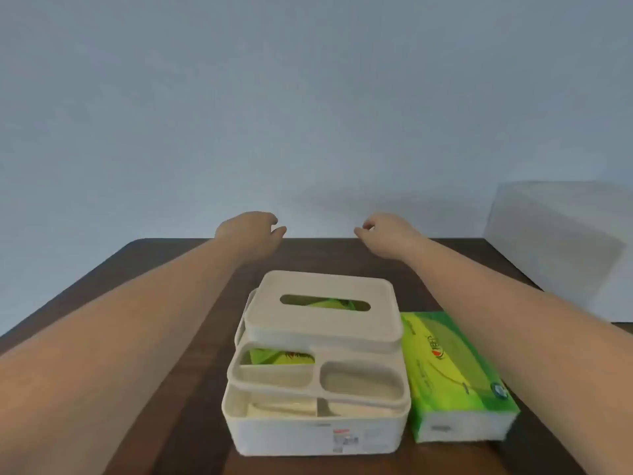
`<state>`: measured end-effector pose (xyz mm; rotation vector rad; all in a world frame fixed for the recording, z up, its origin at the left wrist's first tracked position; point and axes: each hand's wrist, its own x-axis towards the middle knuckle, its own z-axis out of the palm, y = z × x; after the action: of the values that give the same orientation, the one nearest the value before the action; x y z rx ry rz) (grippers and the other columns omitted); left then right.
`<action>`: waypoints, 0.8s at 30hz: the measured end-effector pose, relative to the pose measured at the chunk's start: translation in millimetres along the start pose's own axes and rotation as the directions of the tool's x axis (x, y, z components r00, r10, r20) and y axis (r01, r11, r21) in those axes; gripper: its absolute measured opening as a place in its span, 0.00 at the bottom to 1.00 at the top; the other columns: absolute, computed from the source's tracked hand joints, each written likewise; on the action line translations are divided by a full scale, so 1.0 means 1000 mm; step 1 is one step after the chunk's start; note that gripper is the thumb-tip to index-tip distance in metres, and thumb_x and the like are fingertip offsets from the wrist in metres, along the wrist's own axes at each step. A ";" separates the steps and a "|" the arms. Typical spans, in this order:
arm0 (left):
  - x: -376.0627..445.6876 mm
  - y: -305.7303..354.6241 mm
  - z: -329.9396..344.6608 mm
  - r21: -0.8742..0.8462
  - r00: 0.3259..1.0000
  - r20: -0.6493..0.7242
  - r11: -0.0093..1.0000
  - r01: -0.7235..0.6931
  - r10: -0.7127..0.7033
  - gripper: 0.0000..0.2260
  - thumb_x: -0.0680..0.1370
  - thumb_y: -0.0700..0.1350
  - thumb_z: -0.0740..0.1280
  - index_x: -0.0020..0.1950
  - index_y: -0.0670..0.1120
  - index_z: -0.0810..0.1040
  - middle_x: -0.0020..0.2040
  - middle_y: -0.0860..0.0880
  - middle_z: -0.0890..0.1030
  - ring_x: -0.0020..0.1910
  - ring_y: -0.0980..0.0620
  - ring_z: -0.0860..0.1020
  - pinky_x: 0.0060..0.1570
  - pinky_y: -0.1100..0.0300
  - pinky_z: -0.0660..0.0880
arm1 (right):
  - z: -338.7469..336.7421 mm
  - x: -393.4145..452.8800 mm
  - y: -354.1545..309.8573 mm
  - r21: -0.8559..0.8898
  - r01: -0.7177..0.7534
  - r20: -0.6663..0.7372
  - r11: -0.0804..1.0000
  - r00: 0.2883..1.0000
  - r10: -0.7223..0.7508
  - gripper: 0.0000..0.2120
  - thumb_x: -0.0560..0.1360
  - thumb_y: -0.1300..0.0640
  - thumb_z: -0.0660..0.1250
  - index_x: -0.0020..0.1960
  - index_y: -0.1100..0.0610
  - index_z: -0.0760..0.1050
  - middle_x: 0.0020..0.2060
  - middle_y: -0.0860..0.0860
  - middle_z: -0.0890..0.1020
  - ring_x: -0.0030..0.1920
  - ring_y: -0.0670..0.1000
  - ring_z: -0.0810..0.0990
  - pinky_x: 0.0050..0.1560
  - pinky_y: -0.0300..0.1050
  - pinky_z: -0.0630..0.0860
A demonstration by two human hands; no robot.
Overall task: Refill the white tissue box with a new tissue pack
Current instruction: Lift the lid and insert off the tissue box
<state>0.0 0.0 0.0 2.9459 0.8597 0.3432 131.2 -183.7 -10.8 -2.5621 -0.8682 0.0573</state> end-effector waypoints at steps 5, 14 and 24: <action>-0.054 -0.013 -0.006 -0.051 0.994 -0.106 0.999 0.003 -0.009 0.20 0.81 0.55 0.54 0.67 0.49 0.74 0.63 0.50 0.79 0.61 0.46 0.76 0.54 0.52 0.74 | -0.002 -0.064 0.002 -0.068 0.004 -0.061 0.998 0.998 -0.008 0.20 0.81 0.48 0.56 0.58 0.62 0.78 0.56 0.58 0.82 0.54 0.58 0.78 0.48 0.46 0.70; -0.116 -0.015 -0.014 -0.196 0.998 -0.007 0.979 0.059 -0.062 0.16 0.79 0.51 0.57 0.57 0.42 0.78 0.54 0.46 0.82 0.46 0.47 0.75 0.44 0.55 0.73 | -0.015 -0.138 -0.006 -0.154 -0.158 0.014 0.975 0.987 0.162 0.15 0.78 0.53 0.58 0.40 0.63 0.75 0.42 0.57 0.78 0.41 0.57 0.76 0.39 0.43 0.71; -0.132 -0.014 0.005 -0.292 0.988 0.116 0.948 0.129 -0.099 0.13 0.77 0.46 0.61 0.57 0.42 0.76 0.49 0.46 0.81 0.42 0.49 0.75 0.42 0.58 0.74 | -0.007 -0.158 -0.013 -0.085 -0.252 0.161 0.964 0.951 0.263 0.12 0.77 0.57 0.58 0.53 0.63 0.74 0.33 0.57 0.80 0.36 0.57 0.76 0.35 0.42 0.72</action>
<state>-114.1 -58.9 -32.5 2.5996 0.8752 0.2875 -1.3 -270.3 -14.3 -2.7474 -0.5959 0.3376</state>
